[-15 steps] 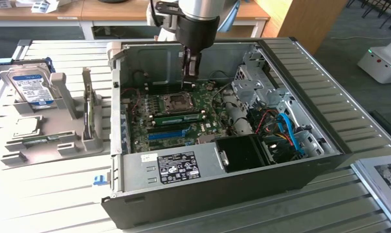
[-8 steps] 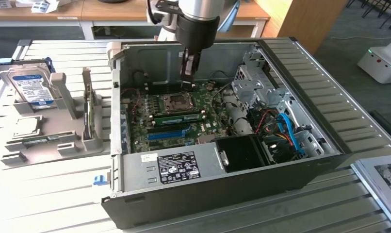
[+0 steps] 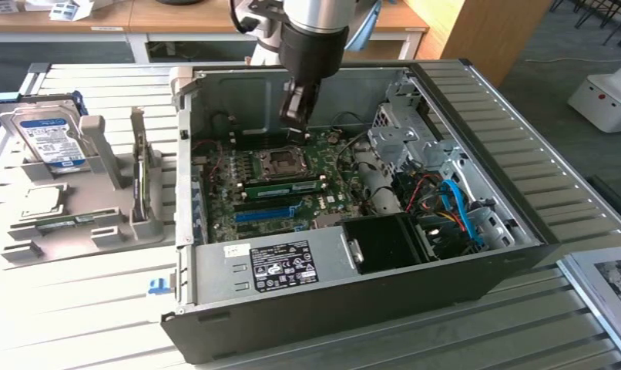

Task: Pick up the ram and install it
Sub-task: 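Press down the ram until it locks into place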

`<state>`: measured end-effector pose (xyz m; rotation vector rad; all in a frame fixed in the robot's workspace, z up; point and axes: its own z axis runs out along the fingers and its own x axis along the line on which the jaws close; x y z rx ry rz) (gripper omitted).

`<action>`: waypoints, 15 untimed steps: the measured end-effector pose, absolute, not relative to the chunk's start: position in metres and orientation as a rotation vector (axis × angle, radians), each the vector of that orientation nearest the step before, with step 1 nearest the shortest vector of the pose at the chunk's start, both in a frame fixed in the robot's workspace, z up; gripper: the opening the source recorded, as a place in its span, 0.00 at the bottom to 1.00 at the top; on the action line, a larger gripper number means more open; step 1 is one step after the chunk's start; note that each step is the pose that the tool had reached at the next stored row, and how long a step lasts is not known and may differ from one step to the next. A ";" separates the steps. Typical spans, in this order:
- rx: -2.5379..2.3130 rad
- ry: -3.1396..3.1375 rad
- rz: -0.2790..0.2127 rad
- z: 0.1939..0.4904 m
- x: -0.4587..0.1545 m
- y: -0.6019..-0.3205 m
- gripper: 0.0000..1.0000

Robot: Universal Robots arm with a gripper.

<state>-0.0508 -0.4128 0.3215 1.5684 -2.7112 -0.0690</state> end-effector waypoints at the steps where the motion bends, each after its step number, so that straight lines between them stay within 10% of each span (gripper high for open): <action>1: 1.544 -2.726 -0.069 0.321 -0.051 -0.413 0.10; 15: 1.189 -2.904 -0.070 0.321 -0.051 -0.413 0.10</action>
